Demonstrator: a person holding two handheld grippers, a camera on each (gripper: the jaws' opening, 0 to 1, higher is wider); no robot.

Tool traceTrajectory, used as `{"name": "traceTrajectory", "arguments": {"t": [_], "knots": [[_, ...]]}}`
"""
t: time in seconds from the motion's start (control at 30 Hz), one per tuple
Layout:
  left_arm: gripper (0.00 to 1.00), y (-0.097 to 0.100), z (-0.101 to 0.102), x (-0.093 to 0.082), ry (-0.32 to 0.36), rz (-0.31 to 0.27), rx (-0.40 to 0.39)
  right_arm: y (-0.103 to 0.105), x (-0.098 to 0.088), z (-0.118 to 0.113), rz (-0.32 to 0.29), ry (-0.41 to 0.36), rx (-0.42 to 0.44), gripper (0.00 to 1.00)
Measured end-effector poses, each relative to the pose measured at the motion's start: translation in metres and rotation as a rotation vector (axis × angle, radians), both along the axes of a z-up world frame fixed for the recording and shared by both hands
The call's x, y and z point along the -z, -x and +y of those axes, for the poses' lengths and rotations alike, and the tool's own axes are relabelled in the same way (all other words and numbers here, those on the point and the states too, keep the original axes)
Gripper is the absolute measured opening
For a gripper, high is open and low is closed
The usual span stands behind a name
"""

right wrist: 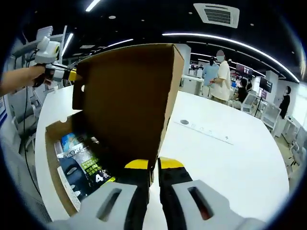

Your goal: Operate the shoe box by opening the lid, removing the specified soft item, and placing it in the target area until the item is outside and the box remains undamaged.

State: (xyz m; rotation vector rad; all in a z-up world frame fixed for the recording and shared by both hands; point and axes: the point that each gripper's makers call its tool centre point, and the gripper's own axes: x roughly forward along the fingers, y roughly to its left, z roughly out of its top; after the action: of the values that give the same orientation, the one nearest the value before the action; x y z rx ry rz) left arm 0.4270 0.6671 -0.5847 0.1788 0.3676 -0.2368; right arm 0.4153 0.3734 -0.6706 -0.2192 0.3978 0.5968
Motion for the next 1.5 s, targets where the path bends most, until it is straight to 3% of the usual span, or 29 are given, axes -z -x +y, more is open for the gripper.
{"name": "traceTrajectory", "arguments": {"t": [0.27, 0.63, 0.97, 1.5], "knots": [[0.14, 0.005, 0.000, 0.024, 0.005, 0.034, -0.014, -0.003, -0.001, -0.001, 0.011, -0.017, 0.013, 0.02], [0.10, 0.015, -0.001, 0.060, 0.040, 0.097, -0.040, -0.009, 0.000, 0.001, 0.021, -0.015, 0.012, 0.03], [0.02, 0.012, 0.006, 0.070, 0.092, 0.102, -0.087, -0.014, 0.002, 0.002, 0.026, -0.002, 0.004, 0.03], [0.02, -0.004, 0.007, 0.076, 0.133, 0.111, -0.118, -0.021, 0.010, 0.002, 0.041, -0.003, 0.038, 0.04]]}}
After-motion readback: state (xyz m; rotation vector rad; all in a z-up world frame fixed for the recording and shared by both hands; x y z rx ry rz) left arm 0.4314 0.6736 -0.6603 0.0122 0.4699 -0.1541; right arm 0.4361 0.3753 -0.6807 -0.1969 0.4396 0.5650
